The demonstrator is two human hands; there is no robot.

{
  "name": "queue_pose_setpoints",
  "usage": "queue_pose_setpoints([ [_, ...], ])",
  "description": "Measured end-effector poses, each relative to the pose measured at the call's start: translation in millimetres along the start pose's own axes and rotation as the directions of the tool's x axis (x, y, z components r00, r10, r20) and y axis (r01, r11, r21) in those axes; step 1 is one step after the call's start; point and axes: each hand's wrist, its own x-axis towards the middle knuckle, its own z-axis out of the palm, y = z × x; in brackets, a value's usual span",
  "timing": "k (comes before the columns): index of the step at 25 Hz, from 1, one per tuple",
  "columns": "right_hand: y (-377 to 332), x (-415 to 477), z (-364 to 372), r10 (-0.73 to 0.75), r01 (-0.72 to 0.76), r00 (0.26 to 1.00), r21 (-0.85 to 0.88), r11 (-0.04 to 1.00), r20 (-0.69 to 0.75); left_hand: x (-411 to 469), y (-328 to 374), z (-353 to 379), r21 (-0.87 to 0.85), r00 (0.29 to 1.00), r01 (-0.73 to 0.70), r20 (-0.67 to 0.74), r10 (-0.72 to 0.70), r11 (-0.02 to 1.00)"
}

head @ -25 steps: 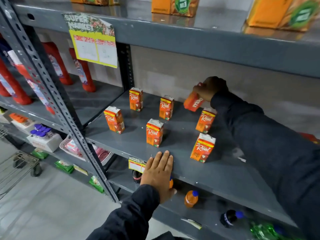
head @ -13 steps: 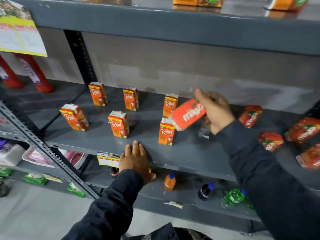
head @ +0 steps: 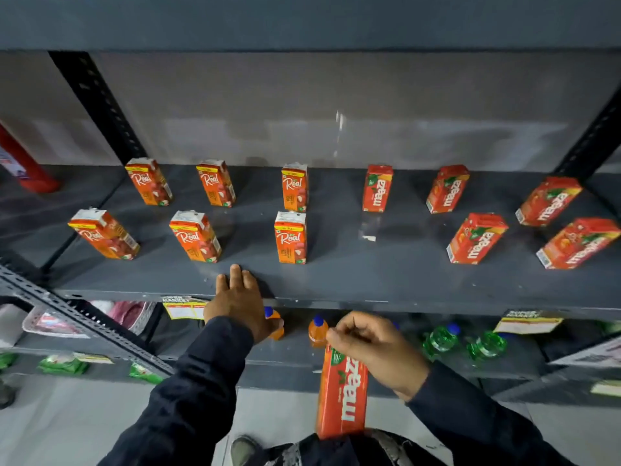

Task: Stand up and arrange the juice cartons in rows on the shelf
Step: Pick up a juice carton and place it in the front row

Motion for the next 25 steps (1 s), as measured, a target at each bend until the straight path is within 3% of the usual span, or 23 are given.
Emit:
queue_pose_setpoints([
  [2,8.3,-7.6,0.3,0.047,-0.049,0.999,0.134,0.99,0.021,-1.8,-0.7,-0.4,0.012,1.0,-0.003,0.003,0.003,1.0],
  [5,22.3,-17.1,7.3,0.082,-0.135,0.981,0.313,0.94,0.178,-3.5,-2.3,0.8,0.02,1.0,-0.013,-0.015,0.013,1.0],
  [9,31.2,-24.2,6.5,0.051,-0.134,0.945,0.24,0.961,0.323,-5.6,-2.6,2.8,0.028,1.0,-0.018,-0.002,0.018,0.999],
  [11,31.4,-23.5,8.0,0.056,-0.139,0.953,0.262,0.955,0.299,-6.9,-2.1,3.2,0.029,1.0,-0.015,0.013,0.014,0.999],
  [16,18.8,-10.2,3.1,0.041,-0.099,0.992,0.516,0.851,0.123,-7.2,-3.5,1.3,0.0,0.999,-0.001,0.035,0.001,1.0],
  [22,15.1,-9.1,-5.1,0.021,-0.081,0.992,0.507,0.858,0.123,-7.8,-4.6,-0.8,-0.008,0.999,-0.017,0.04,0.017,1.0],
  [25,19.8,-1.6,-11.5,0.03,-0.032,0.999,0.522,0.852,0.013,-9.2,-4.7,-0.3,0.0,0.999,-0.028,0.016,0.028,1.0],
])
